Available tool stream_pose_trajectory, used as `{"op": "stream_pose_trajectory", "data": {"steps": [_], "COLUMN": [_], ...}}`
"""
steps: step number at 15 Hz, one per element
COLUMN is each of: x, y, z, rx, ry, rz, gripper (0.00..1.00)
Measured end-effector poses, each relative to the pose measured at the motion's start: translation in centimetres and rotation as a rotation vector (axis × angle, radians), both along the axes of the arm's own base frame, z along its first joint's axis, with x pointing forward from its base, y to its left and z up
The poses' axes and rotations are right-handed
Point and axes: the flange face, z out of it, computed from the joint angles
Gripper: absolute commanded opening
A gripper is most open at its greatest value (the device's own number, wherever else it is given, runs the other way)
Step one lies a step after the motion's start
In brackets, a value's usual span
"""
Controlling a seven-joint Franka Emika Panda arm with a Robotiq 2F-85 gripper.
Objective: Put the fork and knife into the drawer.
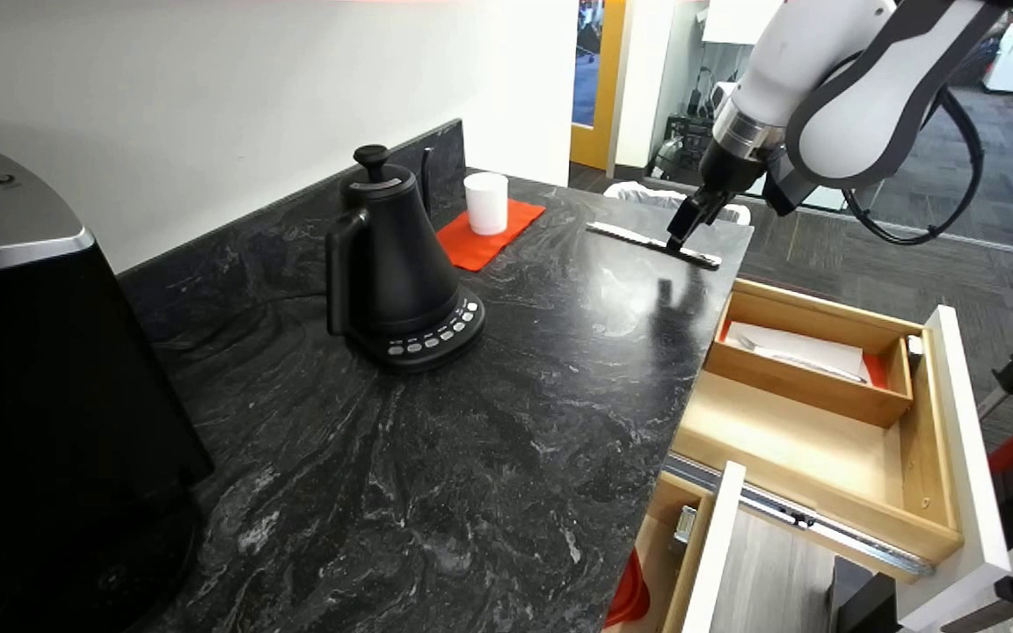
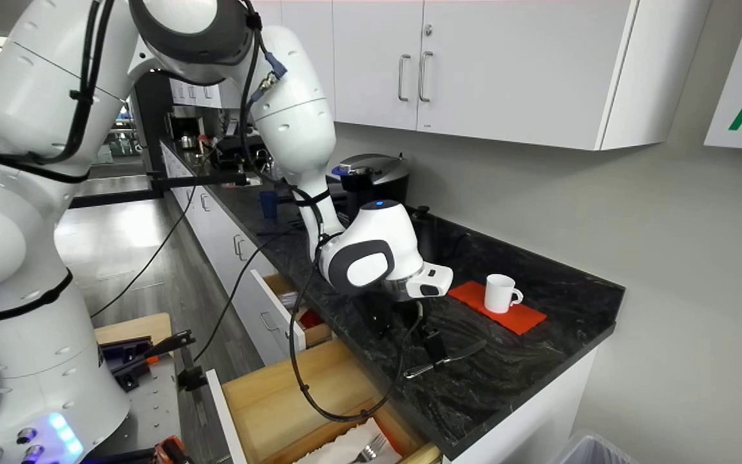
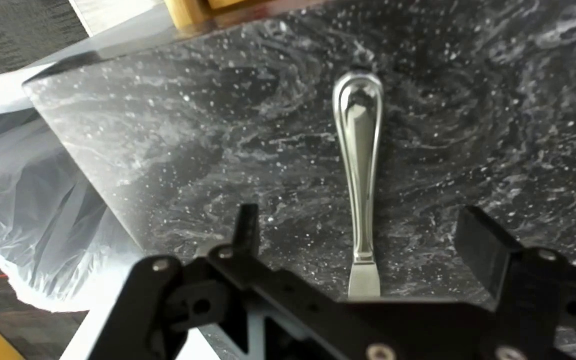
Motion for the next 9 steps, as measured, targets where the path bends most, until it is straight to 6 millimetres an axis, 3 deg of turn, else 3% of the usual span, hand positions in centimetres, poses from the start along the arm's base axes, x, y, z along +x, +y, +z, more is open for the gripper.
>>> {"op": "stream_pose_trajectory", "data": {"steps": [1,3,9], "x": [0.3,0.9,1.8], "y": [-0.1,-0.3,-0.7], "z": [-0.3,-1.0,-2.0], "rx": [-0.001,-0.003,0.005], "ry": [-0.001,0.000,-0.005], "rz": [-0.003,-0.007,-0.014], "gripper": [0.73,0.70,0.31]}}
